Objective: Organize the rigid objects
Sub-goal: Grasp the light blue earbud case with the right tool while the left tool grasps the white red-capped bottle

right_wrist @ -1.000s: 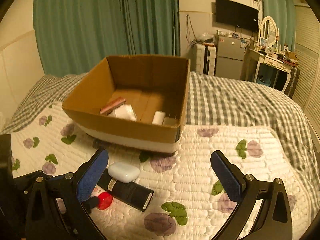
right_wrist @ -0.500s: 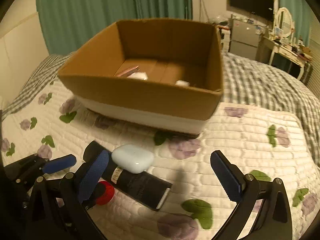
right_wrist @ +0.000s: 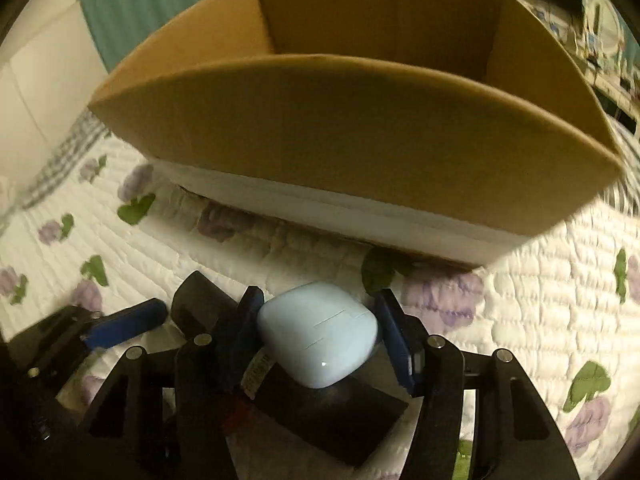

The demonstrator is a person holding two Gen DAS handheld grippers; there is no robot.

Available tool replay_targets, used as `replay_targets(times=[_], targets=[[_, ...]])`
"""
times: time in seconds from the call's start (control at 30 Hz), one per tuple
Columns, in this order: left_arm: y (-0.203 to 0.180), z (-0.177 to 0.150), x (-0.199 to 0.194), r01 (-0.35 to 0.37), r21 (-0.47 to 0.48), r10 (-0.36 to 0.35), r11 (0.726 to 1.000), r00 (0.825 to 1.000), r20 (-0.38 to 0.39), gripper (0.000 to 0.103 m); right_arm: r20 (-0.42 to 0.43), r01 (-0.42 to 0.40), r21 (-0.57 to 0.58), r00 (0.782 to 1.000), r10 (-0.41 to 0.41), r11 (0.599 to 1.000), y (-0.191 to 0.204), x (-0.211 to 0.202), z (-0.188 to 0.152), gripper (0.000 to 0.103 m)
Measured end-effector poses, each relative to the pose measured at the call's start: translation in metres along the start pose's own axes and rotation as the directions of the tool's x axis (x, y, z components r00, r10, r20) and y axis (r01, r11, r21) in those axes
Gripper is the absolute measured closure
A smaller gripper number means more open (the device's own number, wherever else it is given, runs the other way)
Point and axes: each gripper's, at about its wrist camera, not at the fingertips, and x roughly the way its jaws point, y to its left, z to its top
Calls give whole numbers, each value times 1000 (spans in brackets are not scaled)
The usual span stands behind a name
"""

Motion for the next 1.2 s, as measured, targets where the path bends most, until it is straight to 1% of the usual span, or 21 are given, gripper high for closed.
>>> replay_targets(times=[0.13, 0.23, 0.33, 0.4, 0.5, 0.57, 0.67, 0.77, 0.83, 0.87, 0.93, 1.0, 1.1, 1.2], targets=[[1, 1, 1, 2, -3, -2, 1000, 1000, -8, 29, 15, 24, 41, 1000, -24, 999, -11, -16, -10, 45], [-2, 4, -2, -9, 3, 9, 1000, 1000, -27, 29, 28, 41, 83, 999, -44, 996, -21, -32, -20, 45], [-9, 0, -16, -34, 8, 34, 999, 999, -22, 29, 36, 48, 117, 998, -53, 992, -31, -46, -28, 45], [-11, -5, -31, -62, 13, 62, 998, 998, -5, 29, 41, 55, 122, 997, -60, 991, -33, -55, -34, 45], [-11, -11, -47, -77, 6, 77, 997, 997, -2, 29, 48, 53, 125, 997, -59, 991, -33, -65, -41, 45], [-9, -13, -50, -67, -7, 67, 998, 998, -13, 29, 55, 47, 126, 997, -55, 991, -33, -69, -43, 45], [-3, -16, -45, -66, -47, 63, 997, 997, -51, 29, 65, 42, 117, 997, -50, 992, -32, -76, -45, 45], [0, -18, -28, -34, -81, 26, 996, 994, -104, 29, 71, 44, 105, 996, -52, 993, -27, -77, -45, 45], [1, -18, -17, -28, -91, 17, 995, 992, -121, 29, 71, 43, 110, 996, -51, 993, -29, -77, -45, 45], [1, -16, -14, -8, -96, -4, 995, 993, -122, 29, 71, 43, 113, 996, -51, 993, -30, -77, -45, 45], [-2, -13, -11, 23, -89, -35, 996, 991, -131, 29, 68, 41, 117, 996, -49, 992, -31, -75, -45, 45], [-6, -12, -11, 13, -65, -22, 998, 991, -133, 29, 64, 40, 120, 997, -48, 992, -32, -73, -45, 45], [-9, -10, -7, 25, -63, -33, 998, 990, -137, 28, 57, 37, 123, 997, -44, 992, -32, -68, -45, 45], [-11, -7, 1, 40, -69, -50, 997, 987, -150, 22, 57, 38, 123, 997, -45, 992, -30, -65, -44, 45]])
